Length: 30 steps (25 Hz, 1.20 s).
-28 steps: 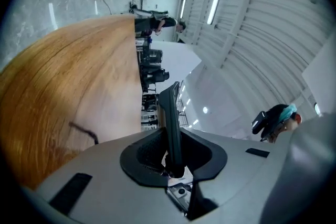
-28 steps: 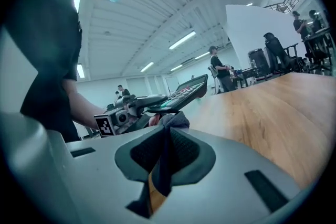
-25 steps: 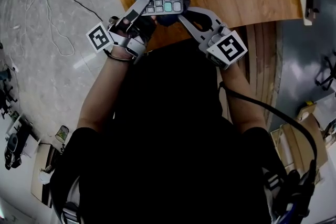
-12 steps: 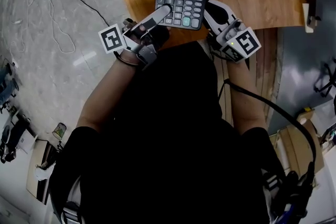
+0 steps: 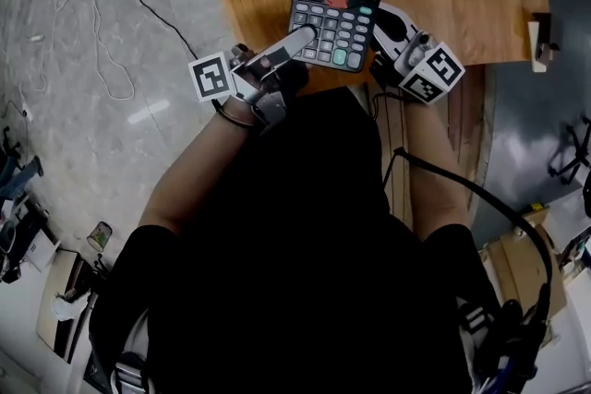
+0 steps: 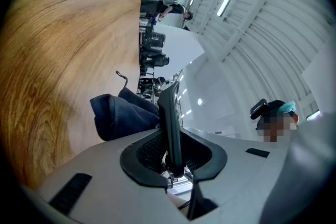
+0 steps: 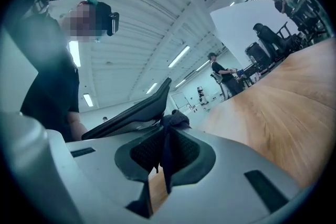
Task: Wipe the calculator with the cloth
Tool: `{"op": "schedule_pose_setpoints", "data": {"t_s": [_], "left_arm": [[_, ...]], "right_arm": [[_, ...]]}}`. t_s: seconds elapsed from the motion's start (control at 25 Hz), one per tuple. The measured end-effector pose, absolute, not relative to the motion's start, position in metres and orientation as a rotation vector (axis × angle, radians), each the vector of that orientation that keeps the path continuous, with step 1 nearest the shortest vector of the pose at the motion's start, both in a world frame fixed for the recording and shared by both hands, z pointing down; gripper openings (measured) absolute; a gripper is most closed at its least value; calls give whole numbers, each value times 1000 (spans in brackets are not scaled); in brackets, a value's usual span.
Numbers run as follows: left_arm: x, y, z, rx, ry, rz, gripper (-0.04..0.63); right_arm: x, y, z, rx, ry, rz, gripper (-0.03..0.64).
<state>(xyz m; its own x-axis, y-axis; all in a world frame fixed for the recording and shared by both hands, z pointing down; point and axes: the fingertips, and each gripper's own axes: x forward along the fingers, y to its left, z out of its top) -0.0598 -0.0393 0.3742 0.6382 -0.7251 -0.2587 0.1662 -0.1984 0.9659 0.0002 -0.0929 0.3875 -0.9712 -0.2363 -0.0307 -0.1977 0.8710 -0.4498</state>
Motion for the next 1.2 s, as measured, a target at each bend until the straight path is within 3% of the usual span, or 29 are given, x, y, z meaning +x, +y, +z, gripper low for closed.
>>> {"op": "schedule_pose_setpoints", "data": {"t_s": [0.44,1.2], "left_arm": [[-60,-40,355,1552,-464,-928,72],[-61,-41,357,1535,-444,-935,72]], "right_arm": [[-8,-26,374,-13,2861,-861,37],[19,-94,361,-239,2732,-841,37]]}}
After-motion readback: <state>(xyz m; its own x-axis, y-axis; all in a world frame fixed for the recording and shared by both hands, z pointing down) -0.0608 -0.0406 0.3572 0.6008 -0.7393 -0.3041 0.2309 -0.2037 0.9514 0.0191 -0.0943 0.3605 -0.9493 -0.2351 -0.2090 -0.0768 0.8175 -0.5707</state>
